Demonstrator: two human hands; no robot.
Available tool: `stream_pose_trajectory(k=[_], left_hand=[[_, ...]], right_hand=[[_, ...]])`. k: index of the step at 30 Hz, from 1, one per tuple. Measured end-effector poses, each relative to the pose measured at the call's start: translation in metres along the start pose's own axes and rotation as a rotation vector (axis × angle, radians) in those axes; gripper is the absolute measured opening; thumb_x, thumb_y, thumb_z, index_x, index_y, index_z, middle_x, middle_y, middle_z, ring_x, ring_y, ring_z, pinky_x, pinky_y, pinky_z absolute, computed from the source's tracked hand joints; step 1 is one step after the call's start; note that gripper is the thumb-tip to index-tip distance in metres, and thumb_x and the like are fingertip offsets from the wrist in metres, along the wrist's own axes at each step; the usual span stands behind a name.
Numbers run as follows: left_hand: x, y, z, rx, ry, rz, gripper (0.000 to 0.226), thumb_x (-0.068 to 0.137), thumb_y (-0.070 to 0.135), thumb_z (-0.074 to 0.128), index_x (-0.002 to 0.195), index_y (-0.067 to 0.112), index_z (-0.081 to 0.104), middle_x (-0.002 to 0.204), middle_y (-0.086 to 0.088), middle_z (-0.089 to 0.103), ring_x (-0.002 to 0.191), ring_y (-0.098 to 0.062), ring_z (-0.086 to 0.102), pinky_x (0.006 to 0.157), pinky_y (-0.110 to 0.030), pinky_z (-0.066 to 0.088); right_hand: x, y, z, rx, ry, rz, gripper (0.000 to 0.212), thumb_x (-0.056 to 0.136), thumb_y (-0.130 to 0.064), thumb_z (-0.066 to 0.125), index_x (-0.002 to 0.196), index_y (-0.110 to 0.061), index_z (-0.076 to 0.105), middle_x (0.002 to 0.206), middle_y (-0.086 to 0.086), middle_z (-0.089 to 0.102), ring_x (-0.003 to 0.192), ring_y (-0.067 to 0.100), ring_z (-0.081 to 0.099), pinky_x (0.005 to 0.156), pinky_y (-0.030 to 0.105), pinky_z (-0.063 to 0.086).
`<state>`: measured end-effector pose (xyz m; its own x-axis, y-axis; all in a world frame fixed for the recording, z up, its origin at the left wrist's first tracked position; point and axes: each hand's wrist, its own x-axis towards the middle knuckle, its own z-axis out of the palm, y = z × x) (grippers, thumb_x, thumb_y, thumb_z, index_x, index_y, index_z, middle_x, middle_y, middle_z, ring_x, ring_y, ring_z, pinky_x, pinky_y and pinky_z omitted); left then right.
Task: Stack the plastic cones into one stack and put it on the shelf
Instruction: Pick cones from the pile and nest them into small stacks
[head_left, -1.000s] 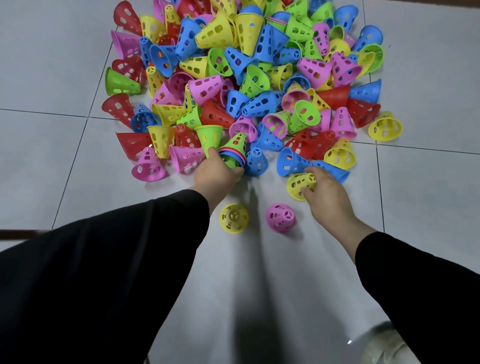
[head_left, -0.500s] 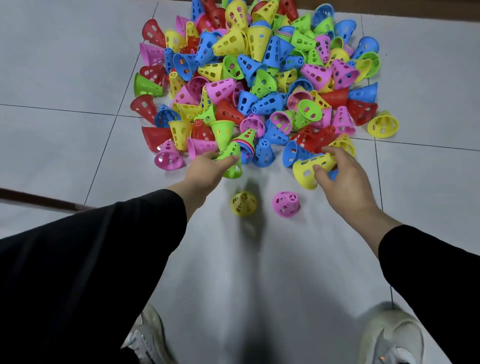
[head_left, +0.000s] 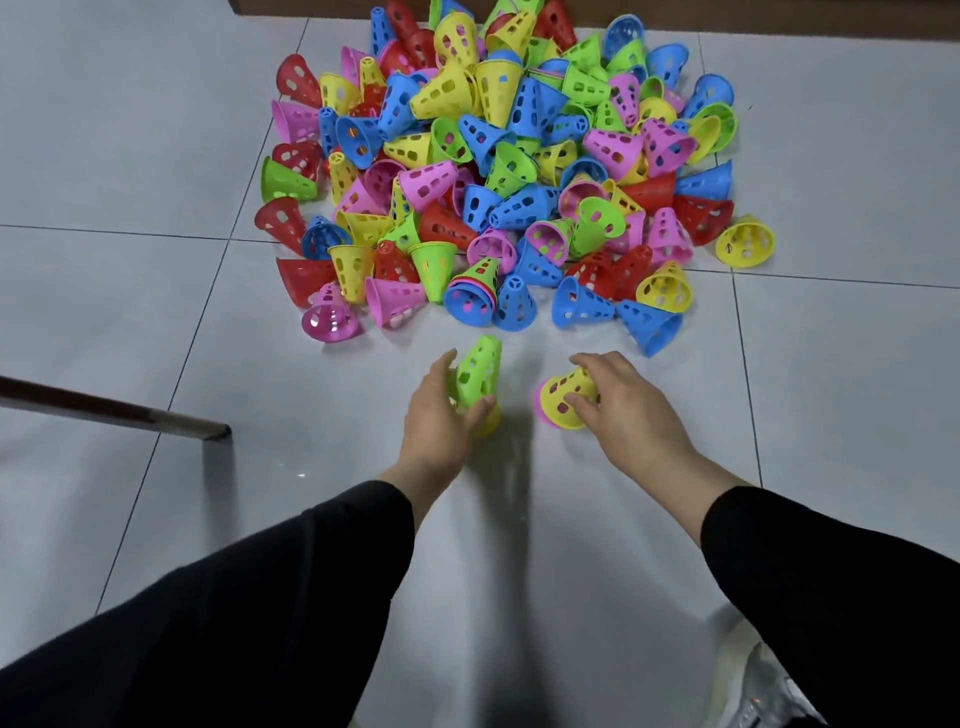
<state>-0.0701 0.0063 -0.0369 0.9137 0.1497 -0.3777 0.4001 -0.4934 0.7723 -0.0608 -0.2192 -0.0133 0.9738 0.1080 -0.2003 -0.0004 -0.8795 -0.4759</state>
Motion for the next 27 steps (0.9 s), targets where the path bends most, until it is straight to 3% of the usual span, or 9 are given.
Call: stream_pose_trajectory(k=[3,7,10,12,14,17,21,23,27], left_hand=[[-0.001,-0.009,0.006,0.219,-0.065,-0.012,0.075,0.080,0.042,0.074,0.144,0.034,0.036,0.135,0.001,0.057,0.123,-0.024,0.054,0.101,-0.044,0.044],[0.001,-0.003,0.007,0.369,-0.114,-0.023,0.043,0.082,0.040,0.070,0.118,0.032,0.047,0.106,0.001,0.064,0.101,-0.030,0.059,0.082,-0.038,0.046],[0.006,0.002,0.009,0.391,-0.161,-0.056,0.042,0.084,0.038,0.071,0.112,0.030,0.042,0.094,0.000,0.060,0.091,-0.033,0.058,0.072,-0.036,0.046],[0.013,0.007,0.014,0.441,-0.217,-0.051,0.048,0.084,0.038,0.072,0.121,0.026,0.043,0.098,-0.003,0.060,0.096,-0.036,0.059,0.078,-0.039,0.049],[0.017,0.014,0.019,0.461,-0.283,-0.045,0.071,0.083,0.045,0.073,0.141,0.024,0.037,0.124,-0.008,0.060,0.113,-0.035,0.057,0.092,-0.041,0.047],[0.018,0.031,0.020,0.418,-0.164,0.121,0.092,0.081,0.063,0.067,0.153,0.020,0.030,0.150,-0.003,0.046,0.136,-0.026,0.042,0.117,-0.043,0.027],[0.036,0.065,0.023,0.421,0.115,0.447,0.051,0.095,0.049,0.057,0.134,0.016,0.054,0.128,-0.005,0.062,0.117,-0.029,0.055,0.098,-0.041,0.041],[0.055,0.081,0.032,0.506,0.054,0.544,0.049,0.094,0.042,0.059,0.135,0.016,0.053,0.127,-0.008,0.060,0.113,-0.032,0.056,0.091,-0.042,0.044],[0.088,0.108,0.054,0.805,-0.101,0.623,0.065,0.093,0.041,0.058,0.149,0.017,0.036,0.146,-0.010,0.044,0.132,-0.032,0.044,0.105,-0.046,0.037]], right_hand=[[0.005,0.004,0.006,-0.030,-0.047,0.019,0.046,0.095,-0.031,0.060,0.139,-0.022,0.048,0.129,0.002,0.049,0.106,0.028,0.059,0.085,0.037,0.048],[0.009,0.012,0.013,-0.053,-0.130,0.057,0.045,0.095,-0.028,0.060,0.138,-0.020,0.048,0.130,0.004,0.048,0.107,0.030,0.059,0.087,0.038,0.049],[0.008,0.018,0.015,-0.054,-0.163,0.070,0.042,0.096,-0.030,0.059,0.136,-0.020,0.049,0.127,0.003,0.049,0.105,0.031,0.060,0.086,0.039,0.049],[0.009,0.018,0.015,-0.053,-0.193,0.076,0.048,0.095,-0.038,0.059,0.138,-0.021,0.048,0.130,0.002,0.048,0.112,0.028,0.057,0.089,0.038,0.048],[0.011,0.018,0.011,-0.052,-0.157,0.047,0.058,0.092,-0.051,0.058,0.142,-0.022,0.047,0.136,-0.002,0.048,0.122,0.023,0.050,0.096,0.038,0.045],[0.025,0.024,-0.001,-0.073,0.123,0.008,0.053,0.094,-0.052,0.053,0.133,-0.017,0.057,0.129,0.003,0.056,0.119,0.028,0.051,0.094,0.043,0.045],[0.055,0.049,-0.023,-0.219,0.274,0.110,0.043,0.091,-0.041,0.060,0.127,-0.019,0.059,0.130,0.006,0.055,0.117,0.031,0.049,0.090,0.045,0.041],[0.068,0.061,-0.030,-0.275,0.201,0.156,0.050,0.088,-0.041,0.065,0.132,-0.019,0.055,0.136,0.008,0.051,0.121,0.033,0.047,0.094,0.048,0.041],[0.084,0.076,-0.031,-0.305,0.060,0.206,0.064,0.085,-0.042,0.069,0.140,-0.016,0.047,0.138,0.011,0.049,0.125,0.034,0.046,0.099,0.047,0.041]])
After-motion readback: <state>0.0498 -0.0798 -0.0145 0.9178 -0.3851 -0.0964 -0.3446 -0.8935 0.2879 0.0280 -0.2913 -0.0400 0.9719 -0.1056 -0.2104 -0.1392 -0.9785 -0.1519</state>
